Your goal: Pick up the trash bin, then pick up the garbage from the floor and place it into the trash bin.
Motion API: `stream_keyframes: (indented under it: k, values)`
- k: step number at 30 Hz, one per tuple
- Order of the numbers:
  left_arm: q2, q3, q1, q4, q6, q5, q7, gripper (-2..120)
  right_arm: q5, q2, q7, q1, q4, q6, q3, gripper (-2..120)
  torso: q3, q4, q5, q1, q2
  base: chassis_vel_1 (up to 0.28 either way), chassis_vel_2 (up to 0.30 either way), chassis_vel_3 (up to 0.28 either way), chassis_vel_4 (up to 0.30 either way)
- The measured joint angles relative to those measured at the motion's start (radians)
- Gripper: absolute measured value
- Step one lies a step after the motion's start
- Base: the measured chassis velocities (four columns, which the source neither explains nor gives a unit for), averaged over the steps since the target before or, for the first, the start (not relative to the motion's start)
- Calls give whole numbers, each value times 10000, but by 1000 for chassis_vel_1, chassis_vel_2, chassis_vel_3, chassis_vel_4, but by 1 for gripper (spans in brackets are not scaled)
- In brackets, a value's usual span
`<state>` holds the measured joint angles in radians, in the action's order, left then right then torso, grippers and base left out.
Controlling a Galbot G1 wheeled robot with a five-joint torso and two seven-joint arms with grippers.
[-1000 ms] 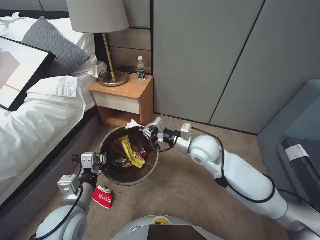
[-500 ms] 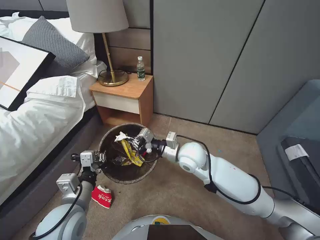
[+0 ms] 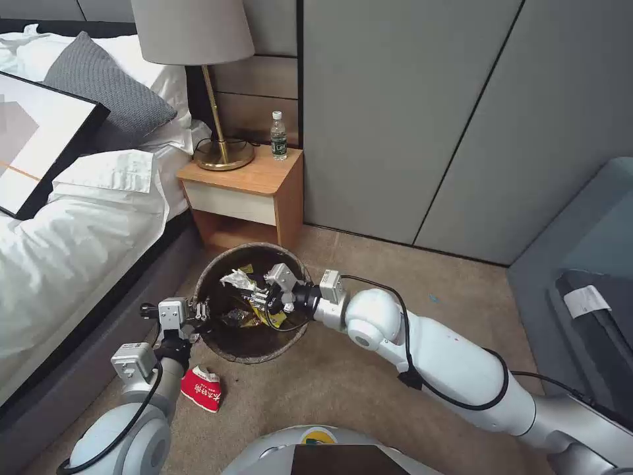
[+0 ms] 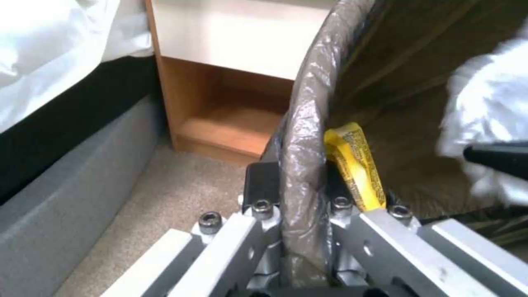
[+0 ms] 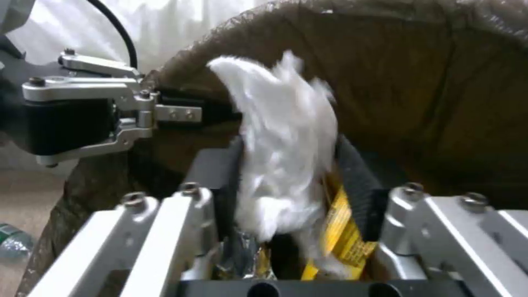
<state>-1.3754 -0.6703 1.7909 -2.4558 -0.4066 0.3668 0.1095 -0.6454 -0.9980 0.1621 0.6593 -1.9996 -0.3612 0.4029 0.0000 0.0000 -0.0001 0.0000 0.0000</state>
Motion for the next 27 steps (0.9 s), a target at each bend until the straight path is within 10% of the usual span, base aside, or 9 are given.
stream_keyframes:
  k: [15, 27]
  values:
    - [4, -35, -22, 24, 2, 5, 4, 2, 238, -109, -41, 154, -62, 43, -103, 99, 0, 0, 1, 0, 0, 0, 0, 0, 0]
    - [-2, -55, -37, 60, 9, 4, 3, 2, 252, -173, -177, 384, -225, 131, -582, 100, 0, 1, 1, 0, 0, 0, 0, 0, 0]
